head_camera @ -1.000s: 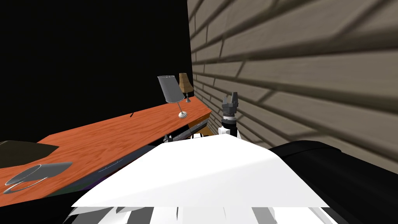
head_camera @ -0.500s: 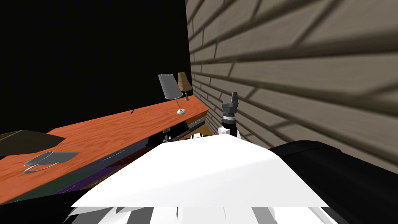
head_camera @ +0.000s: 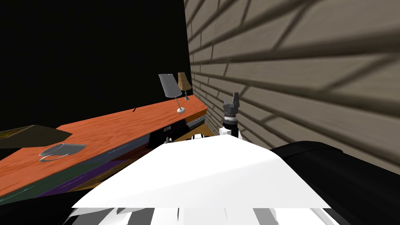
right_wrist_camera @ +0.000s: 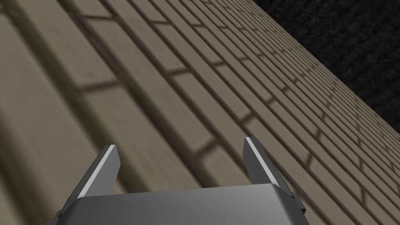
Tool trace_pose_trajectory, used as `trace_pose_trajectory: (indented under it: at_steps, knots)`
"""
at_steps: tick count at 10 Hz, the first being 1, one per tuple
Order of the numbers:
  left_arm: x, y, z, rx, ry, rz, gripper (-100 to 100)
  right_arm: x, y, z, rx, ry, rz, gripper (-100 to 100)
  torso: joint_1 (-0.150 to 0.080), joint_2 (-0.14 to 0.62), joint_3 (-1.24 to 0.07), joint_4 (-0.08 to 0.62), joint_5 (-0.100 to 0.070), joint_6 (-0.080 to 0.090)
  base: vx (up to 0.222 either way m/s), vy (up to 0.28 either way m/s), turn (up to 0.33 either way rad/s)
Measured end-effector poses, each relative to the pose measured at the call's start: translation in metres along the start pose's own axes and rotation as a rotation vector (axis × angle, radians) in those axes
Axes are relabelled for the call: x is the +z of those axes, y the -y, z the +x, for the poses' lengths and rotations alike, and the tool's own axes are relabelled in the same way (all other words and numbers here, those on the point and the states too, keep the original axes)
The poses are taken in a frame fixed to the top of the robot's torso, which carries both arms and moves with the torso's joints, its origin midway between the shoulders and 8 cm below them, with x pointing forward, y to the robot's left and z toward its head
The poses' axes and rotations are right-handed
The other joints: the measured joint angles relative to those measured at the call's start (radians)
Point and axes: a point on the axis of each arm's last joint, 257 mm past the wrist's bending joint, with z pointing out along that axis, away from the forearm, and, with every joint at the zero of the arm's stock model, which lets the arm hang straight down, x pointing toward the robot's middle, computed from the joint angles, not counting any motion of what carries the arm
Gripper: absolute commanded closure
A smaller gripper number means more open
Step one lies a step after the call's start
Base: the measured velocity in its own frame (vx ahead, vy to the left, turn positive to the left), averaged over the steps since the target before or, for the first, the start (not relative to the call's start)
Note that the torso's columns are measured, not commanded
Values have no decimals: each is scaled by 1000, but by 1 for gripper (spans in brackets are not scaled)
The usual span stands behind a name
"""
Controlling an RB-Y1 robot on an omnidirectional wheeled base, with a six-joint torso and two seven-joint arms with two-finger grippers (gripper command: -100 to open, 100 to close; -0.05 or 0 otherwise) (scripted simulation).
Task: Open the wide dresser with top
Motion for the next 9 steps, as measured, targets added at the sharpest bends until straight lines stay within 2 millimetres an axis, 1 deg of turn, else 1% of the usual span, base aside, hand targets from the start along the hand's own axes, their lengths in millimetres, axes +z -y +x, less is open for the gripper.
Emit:
trace_pose_trajectory:
  at_steps: [1,2,3,5,6,7,9]
  knots:
    - [-3,4,0,0,-2,9,100,0,0,0,0,0,0,0,-1,0,-1,0,0,0,-60,-35,0]
    - [-6,0,-1,0,1,-2,100,0,0,0,0,0,0,0,1,-4,-2,-1,1,1,-122,-65,-2]
    - [-11,-3,-2,0,2,-9,100,0,0,0,0,0,0,0,-1,0,-1,-1,1,0,-173,-92,16]
    - [-19,-2,-3,0,0,-4,100,0,0,0,0,0,0,0,-2,2,1,1,0,1,-162,-74,17]
    - [-22,0,-2,0,-3,5,-100,0,0,0,0,0,0,0,-2,1,0,0,0,1,-63,-40,-26]
    - [-26,5,-6,1,0,9,-100,0,0,0,0,0,0,0,2,-7,-3,-4,5,2,45,-27,-55]
    - [-34,10,-20,-2,15,0,-100,0,0,0,0,0,0,0,8,-16,-7,-8,9,3,70,-25,-31]
